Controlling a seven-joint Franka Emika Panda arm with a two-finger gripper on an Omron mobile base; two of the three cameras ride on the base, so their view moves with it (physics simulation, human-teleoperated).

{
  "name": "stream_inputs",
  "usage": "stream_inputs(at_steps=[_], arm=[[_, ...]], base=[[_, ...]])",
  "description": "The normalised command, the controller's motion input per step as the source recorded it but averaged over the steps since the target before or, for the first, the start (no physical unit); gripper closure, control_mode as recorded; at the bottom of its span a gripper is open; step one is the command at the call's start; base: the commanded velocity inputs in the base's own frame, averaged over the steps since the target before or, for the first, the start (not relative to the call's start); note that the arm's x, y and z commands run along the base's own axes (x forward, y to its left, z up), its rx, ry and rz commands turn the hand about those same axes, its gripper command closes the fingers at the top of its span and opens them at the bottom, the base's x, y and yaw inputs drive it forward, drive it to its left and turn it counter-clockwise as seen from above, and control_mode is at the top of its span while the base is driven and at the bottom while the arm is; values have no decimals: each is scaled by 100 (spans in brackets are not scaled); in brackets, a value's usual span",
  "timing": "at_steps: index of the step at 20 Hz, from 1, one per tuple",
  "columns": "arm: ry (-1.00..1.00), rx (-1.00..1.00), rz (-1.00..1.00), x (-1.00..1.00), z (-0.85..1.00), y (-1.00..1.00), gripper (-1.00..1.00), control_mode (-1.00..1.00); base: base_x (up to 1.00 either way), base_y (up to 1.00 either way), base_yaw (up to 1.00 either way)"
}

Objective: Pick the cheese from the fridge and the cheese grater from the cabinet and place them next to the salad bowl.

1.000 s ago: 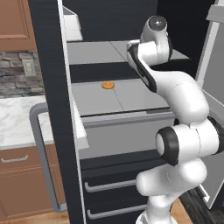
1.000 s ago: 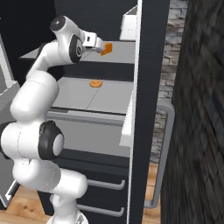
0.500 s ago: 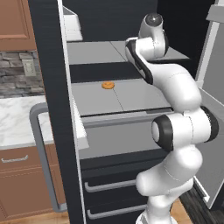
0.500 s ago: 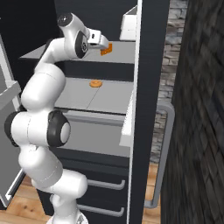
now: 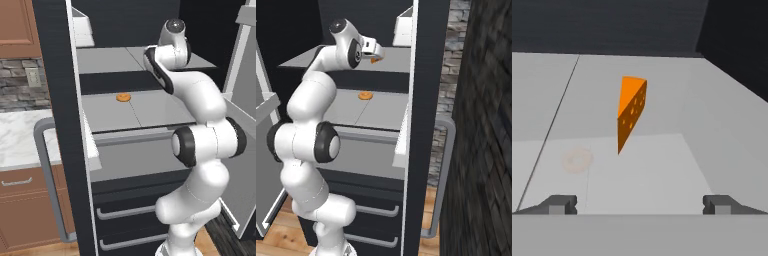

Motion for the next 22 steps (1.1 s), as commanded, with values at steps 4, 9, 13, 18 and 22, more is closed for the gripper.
stream_inputs(at_steps=[4,9,13,18,22], arm=[[0,0,0,38,-10,0,-100,-100],[0,0,0,44,0,0,-100,-100],[5,0,0,51,0,-1,-100,-100],[4,0,0,49,0,0,-100,-100],[5,0,0,47,0,-1,-100,-100]], base=[[0,0,0],[0,0,0],[0,0,0],[0,0,0],[0,0,0]])
